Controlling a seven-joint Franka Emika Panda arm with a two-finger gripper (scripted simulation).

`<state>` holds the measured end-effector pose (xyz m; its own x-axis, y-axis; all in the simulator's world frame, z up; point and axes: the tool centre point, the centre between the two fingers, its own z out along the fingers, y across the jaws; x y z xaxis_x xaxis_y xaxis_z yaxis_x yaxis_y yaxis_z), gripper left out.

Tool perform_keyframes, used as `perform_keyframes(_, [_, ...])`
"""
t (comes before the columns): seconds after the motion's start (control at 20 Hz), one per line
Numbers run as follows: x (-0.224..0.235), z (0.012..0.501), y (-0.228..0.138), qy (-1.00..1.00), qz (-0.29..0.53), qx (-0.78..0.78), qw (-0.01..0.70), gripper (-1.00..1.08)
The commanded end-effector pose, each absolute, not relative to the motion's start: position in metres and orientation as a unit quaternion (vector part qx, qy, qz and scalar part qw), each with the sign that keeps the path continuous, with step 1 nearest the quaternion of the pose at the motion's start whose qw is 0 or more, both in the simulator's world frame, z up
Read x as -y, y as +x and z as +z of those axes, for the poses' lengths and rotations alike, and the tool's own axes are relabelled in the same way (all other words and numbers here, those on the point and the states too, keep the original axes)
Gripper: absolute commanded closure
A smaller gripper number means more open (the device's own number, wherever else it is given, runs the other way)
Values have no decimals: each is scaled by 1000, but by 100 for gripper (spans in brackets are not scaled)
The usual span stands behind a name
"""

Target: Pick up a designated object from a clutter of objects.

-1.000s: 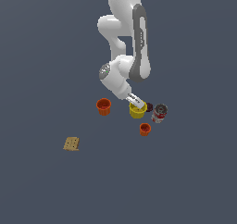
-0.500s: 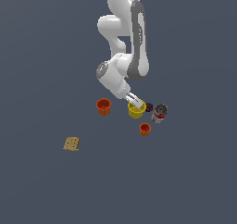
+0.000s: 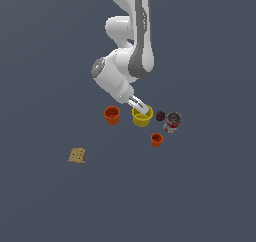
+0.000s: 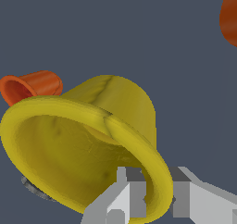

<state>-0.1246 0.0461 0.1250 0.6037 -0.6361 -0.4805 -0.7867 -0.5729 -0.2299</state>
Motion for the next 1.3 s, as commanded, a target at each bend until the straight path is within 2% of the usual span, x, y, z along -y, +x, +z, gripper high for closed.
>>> perform_keyframes(0.0, [-33, 143, -115, -870, 174, -410, 214, 108])
perform_keyframes(0.7, [45, 256, -57, -870, 174, -411, 211, 108])
perform_keyframes(1.25, [91, 326, -17, -870, 174, -410, 213, 108])
